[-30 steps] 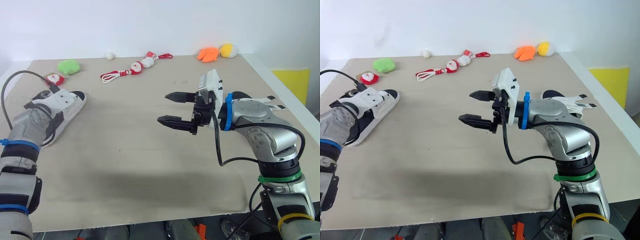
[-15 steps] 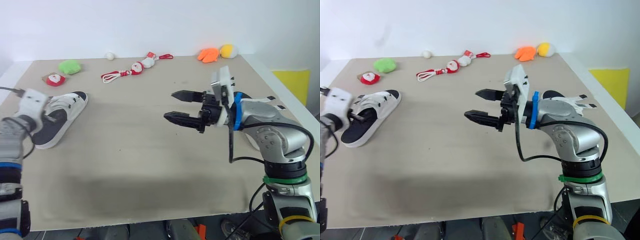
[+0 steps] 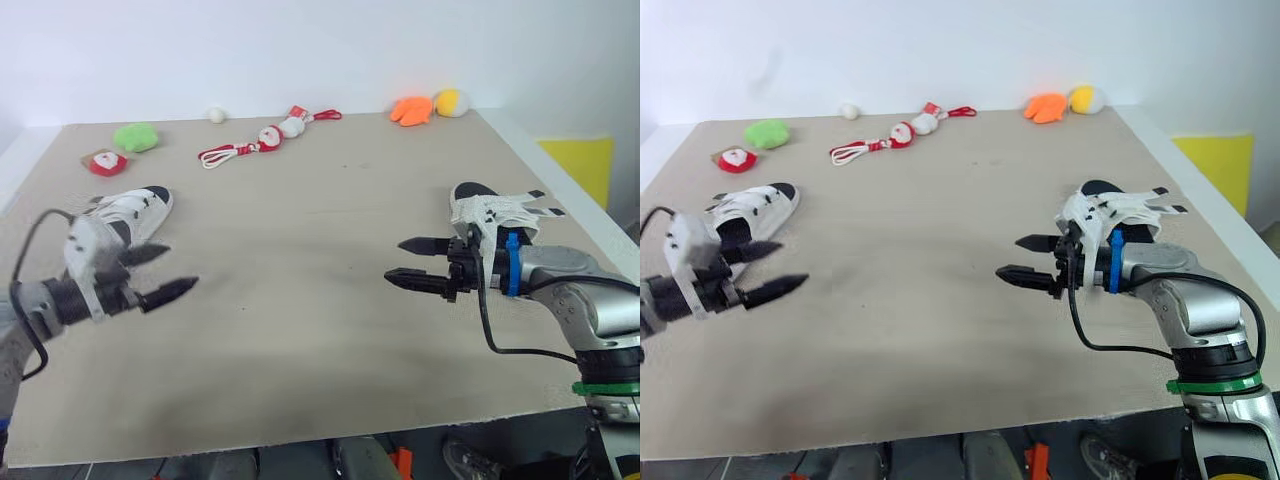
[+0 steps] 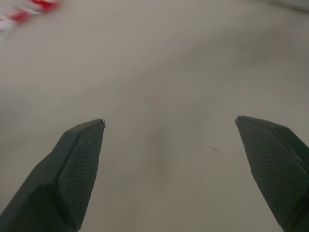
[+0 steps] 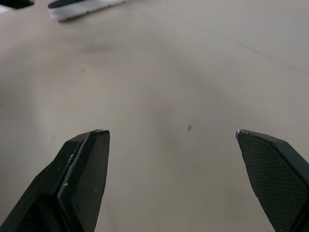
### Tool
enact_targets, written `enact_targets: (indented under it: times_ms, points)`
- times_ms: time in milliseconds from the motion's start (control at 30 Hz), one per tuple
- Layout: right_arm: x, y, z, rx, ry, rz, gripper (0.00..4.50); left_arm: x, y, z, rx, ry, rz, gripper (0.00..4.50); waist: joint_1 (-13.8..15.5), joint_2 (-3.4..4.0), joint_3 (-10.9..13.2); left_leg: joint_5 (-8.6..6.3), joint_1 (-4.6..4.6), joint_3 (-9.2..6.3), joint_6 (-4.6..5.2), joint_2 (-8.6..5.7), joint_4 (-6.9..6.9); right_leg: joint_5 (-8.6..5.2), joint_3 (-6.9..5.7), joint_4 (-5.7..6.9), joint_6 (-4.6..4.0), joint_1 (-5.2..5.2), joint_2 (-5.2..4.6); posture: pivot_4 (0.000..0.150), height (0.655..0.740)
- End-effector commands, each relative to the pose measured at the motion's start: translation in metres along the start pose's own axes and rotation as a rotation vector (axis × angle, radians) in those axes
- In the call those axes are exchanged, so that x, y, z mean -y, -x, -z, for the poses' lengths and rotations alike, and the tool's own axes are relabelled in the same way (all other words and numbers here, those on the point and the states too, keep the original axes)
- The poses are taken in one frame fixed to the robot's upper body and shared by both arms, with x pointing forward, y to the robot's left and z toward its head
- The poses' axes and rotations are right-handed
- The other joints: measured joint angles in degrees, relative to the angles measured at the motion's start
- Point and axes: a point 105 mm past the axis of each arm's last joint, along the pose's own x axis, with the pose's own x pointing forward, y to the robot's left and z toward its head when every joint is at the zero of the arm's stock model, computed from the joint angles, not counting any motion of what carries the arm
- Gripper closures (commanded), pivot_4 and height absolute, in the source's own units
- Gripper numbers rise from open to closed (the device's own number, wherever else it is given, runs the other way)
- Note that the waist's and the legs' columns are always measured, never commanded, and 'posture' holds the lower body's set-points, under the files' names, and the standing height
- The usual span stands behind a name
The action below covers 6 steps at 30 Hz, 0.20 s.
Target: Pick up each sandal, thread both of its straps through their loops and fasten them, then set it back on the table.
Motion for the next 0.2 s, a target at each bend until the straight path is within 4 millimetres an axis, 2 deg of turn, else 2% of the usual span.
enact_targets:
  times_ms: [33,200]
  points:
    - [0.005,0.0094,-0.0071,0.0,0.048,0.028,0.0,0.005,0.0002,-0.0114,0.025,-0.062,0.008,0.02,0.0,0.0,0.0,0.04,0.01,0.0,0.06,0.01,0.01,0.01,0.0,0.01,-0.04,0.0,0.01,0.15,0.74]
    - [0.0076,0.0117,-0.0056,-0.004,0.049,0.046,0.0,-0.0019,-0.0037,-0.0176,0.055,-0.073,-0.021,0.02,0.0,0.0,0.0,0.11,0.0,0.02,0.15,-0.05,0.26,0.1,0.06,0.01,-0.02,0.09,-0.01,0.15,0.74]
